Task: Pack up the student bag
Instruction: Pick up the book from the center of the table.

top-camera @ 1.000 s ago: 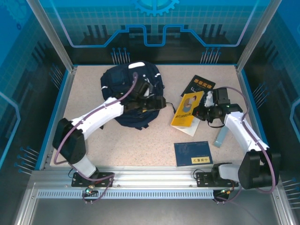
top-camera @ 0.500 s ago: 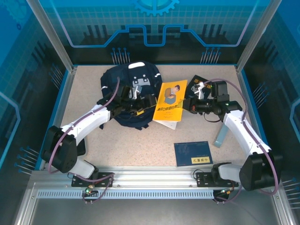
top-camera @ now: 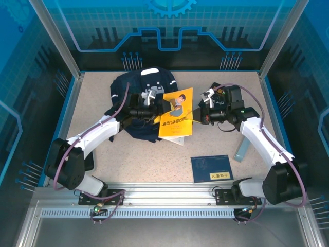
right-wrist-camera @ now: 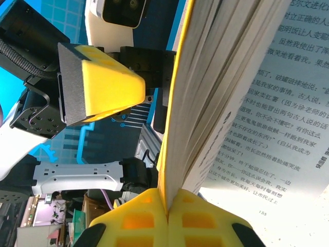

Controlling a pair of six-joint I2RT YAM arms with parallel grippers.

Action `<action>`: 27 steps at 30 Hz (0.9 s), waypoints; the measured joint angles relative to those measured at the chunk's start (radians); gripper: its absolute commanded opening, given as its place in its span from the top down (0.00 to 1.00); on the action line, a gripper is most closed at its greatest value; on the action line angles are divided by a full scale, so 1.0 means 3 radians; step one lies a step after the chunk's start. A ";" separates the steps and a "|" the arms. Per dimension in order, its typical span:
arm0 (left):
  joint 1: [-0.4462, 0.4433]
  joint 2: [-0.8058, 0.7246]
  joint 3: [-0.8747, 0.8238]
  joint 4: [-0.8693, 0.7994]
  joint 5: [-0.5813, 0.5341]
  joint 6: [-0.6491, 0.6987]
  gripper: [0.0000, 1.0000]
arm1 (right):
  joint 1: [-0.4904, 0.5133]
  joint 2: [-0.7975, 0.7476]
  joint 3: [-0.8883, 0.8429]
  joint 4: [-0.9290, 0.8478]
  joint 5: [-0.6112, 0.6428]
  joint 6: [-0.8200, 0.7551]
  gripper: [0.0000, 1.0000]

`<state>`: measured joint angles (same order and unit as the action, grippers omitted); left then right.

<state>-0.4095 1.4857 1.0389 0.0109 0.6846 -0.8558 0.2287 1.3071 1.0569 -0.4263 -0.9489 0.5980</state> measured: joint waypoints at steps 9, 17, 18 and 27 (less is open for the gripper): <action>0.0041 -0.0028 -0.0048 0.0158 0.0018 -0.0165 0.62 | -0.0001 0.0020 0.0061 -0.0036 -0.0006 0.0000 1.00; 0.0062 -0.0165 -0.0168 0.0370 -0.0037 -0.0365 0.98 | -0.0024 0.0009 0.0106 -0.0261 0.0258 -0.0043 0.55; 0.0062 -0.0192 -0.0197 0.0406 -0.0072 -0.0402 1.00 | -0.0025 -0.0014 0.0120 -0.0287 0.0336 -0.0050 0.52; 0.0060 -0.0378 -0.0589 0.0713 -0.0825 -0.0958 0.99 | -0.0045 -0.0585 -0.0126 -0.0109 0.1001 0.0739 0.05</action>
<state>-0.3916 1.3724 0.8623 0.2249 0.4370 -1.1431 0.2153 1.1316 1.0191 -0.4591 -0.6487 0.8196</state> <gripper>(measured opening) 0.170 0.919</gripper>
